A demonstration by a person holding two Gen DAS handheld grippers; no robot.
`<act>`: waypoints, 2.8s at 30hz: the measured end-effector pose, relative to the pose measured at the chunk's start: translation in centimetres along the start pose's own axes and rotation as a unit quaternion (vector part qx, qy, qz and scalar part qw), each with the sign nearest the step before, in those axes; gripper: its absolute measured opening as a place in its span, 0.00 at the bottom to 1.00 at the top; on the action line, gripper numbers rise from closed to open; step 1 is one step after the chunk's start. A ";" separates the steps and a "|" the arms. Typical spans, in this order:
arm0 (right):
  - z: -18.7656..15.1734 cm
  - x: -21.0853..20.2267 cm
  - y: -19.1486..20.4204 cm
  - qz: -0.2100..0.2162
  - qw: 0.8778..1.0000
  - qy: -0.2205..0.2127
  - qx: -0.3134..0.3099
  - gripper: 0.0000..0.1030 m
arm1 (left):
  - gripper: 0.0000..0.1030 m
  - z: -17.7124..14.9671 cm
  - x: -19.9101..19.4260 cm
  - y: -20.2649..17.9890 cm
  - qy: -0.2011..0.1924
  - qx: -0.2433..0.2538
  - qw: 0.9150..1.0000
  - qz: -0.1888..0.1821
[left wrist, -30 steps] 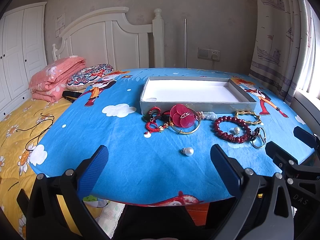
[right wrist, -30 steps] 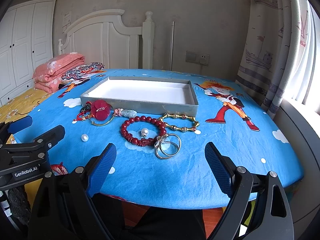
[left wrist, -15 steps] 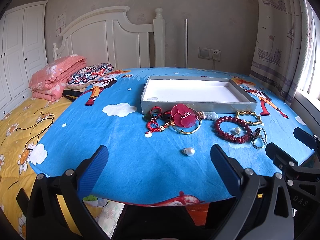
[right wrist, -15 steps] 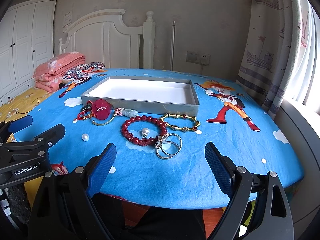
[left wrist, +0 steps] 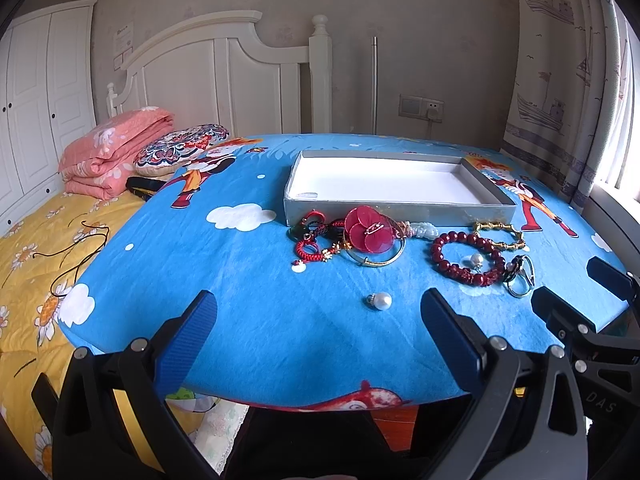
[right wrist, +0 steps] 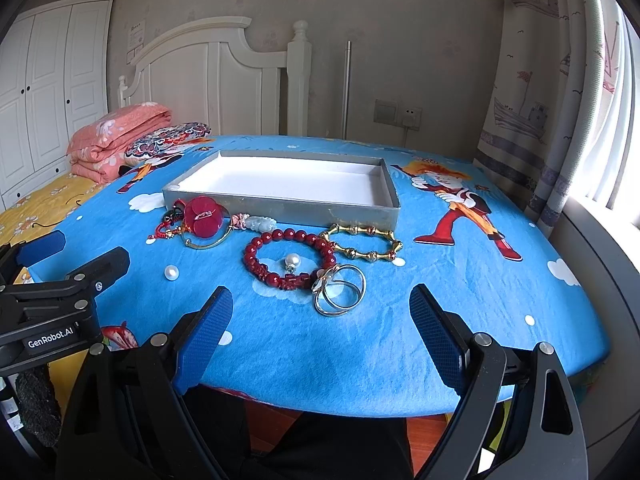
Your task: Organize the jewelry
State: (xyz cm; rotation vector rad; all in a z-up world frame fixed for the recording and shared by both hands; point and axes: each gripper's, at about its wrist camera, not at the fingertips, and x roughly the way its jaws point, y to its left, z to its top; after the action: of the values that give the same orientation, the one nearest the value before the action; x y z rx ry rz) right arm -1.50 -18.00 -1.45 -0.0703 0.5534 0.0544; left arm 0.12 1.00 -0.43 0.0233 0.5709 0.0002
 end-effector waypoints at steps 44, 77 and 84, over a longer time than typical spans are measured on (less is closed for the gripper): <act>-0.6 1.5 -1.2 -0.004 1.000 0.016 0.018 0.82 | 0.96 -0.1 3.1 0.0 0.049 -0.003 0.999 -0.017; -0.6 7.5 -2.5 0.012 0.999 0.021 0.034 0.57 | 0.56 -1.1 6.9 -2.3 0.015 0.034 0.997 -0.065; -0.8 7.1 -2.3 0.027 0.999 0.010 0.028 0.38 | 0.22 -1.1 6.6 -2.2 0.012 0.034 0.997 -0.068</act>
State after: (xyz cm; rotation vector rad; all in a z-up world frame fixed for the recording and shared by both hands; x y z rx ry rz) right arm 4.29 -20.08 -5.79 -0.0015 0.5767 0.0911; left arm 5.06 -1.16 -4.99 0.0517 0.5946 -0.1508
